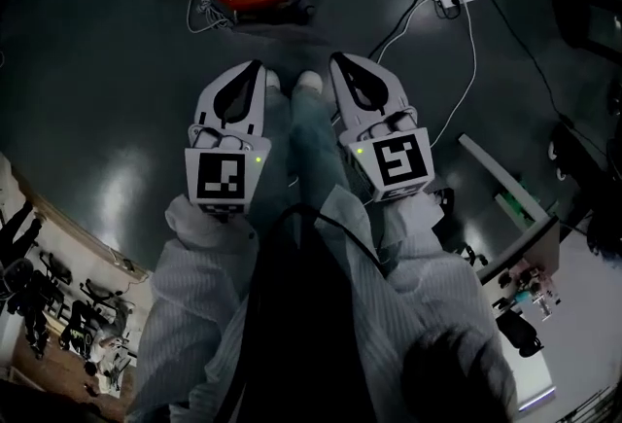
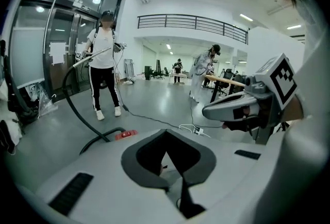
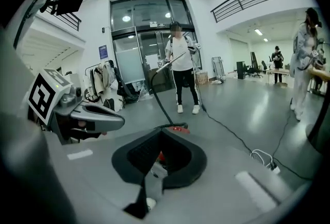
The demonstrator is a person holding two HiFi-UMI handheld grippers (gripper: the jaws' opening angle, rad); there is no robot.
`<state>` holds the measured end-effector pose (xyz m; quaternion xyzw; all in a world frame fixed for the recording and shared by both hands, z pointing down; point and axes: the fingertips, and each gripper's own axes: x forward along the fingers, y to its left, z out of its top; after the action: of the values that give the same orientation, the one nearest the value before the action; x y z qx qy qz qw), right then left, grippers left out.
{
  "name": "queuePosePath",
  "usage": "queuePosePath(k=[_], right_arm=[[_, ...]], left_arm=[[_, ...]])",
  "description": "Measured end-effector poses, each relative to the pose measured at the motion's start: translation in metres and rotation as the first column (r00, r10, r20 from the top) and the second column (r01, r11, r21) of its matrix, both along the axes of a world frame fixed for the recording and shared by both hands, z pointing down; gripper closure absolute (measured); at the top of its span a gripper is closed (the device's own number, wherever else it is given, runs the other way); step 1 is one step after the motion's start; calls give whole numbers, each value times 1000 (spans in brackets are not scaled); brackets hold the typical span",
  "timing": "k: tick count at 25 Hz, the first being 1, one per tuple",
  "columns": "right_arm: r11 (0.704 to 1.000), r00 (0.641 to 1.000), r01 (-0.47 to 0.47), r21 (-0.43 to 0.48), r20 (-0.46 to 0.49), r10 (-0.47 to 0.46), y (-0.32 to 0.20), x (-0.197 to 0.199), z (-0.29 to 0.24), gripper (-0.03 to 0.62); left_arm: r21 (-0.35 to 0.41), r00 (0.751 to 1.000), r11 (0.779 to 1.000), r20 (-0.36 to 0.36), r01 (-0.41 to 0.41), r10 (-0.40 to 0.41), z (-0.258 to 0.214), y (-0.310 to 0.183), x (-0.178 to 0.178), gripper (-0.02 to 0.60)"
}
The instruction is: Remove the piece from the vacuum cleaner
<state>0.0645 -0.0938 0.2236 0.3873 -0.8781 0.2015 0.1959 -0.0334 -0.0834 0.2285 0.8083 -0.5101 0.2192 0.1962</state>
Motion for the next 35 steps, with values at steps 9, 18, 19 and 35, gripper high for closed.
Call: queuePosePath(k=[9, 18, 19, 35], right_arm=[[993, 993, 54, -106, -95, -64, -36, -11, 156, 594], [942, 975, 92, -324, -164, -152, -32, -24, 292, 589], [935, 976, 88, -345, -156, -149, -35, -26, 301, 589], [772, 969, 226, -594, 58, -239, -68, -63, 363, 476]], left_arm=[[-102, 998, 993, 41, -51, 55, 157, -32, -10, 578], [-165, 942, 962, 224, -217, 250, 279, -32, -11, 575], [-181, 928, 954, 246, -240, 280, 290, -31, -12, 575], [-311, 480, 721, 577, -619, 661, 375, -38, 15, 387]])
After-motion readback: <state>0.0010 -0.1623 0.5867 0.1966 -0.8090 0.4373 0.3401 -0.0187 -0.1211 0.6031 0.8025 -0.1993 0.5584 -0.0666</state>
